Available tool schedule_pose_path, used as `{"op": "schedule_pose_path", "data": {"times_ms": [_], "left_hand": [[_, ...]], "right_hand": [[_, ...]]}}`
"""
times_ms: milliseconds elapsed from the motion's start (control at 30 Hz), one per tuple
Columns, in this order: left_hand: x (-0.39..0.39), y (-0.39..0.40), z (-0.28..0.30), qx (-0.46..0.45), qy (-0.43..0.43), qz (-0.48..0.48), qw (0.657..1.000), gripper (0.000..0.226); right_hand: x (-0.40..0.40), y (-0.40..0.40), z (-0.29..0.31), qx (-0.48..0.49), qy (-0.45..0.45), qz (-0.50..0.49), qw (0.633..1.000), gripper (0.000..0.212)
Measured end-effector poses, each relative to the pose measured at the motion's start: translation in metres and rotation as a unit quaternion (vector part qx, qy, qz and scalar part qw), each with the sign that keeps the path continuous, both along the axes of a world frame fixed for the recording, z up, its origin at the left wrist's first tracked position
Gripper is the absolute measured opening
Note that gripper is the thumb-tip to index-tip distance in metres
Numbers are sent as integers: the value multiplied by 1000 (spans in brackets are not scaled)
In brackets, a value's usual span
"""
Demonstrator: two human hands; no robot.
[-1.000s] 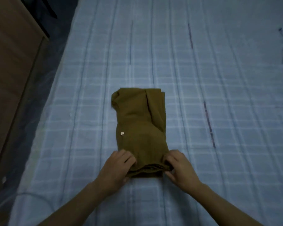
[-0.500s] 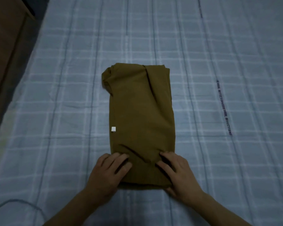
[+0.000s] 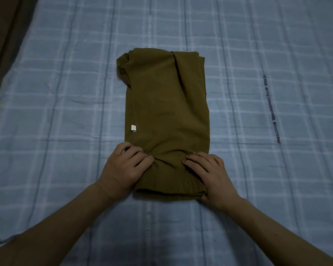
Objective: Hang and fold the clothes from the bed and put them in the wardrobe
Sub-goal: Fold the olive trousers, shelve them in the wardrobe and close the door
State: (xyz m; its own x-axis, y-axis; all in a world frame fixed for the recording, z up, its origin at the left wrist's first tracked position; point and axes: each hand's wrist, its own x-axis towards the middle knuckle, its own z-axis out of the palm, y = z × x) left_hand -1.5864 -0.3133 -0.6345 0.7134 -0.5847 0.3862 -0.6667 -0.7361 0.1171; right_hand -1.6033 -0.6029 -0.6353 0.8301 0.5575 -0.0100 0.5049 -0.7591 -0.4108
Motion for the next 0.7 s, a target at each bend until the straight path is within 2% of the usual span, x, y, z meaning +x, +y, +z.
{"op": "schedule_pose_path", "data": {"times_ms": [167, 367, 467, 567, 700], "left_hand": [[-5, 1, 4, -39, 62, 6, 997, 19], [-5, 0, 10, -103, 152, 24, 983, 23], [-1, -1, 16, -120, 167, 17, 978, 27], [6, -2, 28, -133, 193, 18, 972, 37], [24, -3, 59, -168, 240, 24, 956, 36]], "right_hand": [[3, -1, 0, 17, 3, 3, 1000, 69], [11, -1, 6, 27, 22, 18, 999, 73], [15, 2, 4, 18, 6, 38, 999, 55], [19, 6, 4, 26, 10, 12, 1000, 41], [36, 9, 34, 109, 90, -61, 988, 33]]}}
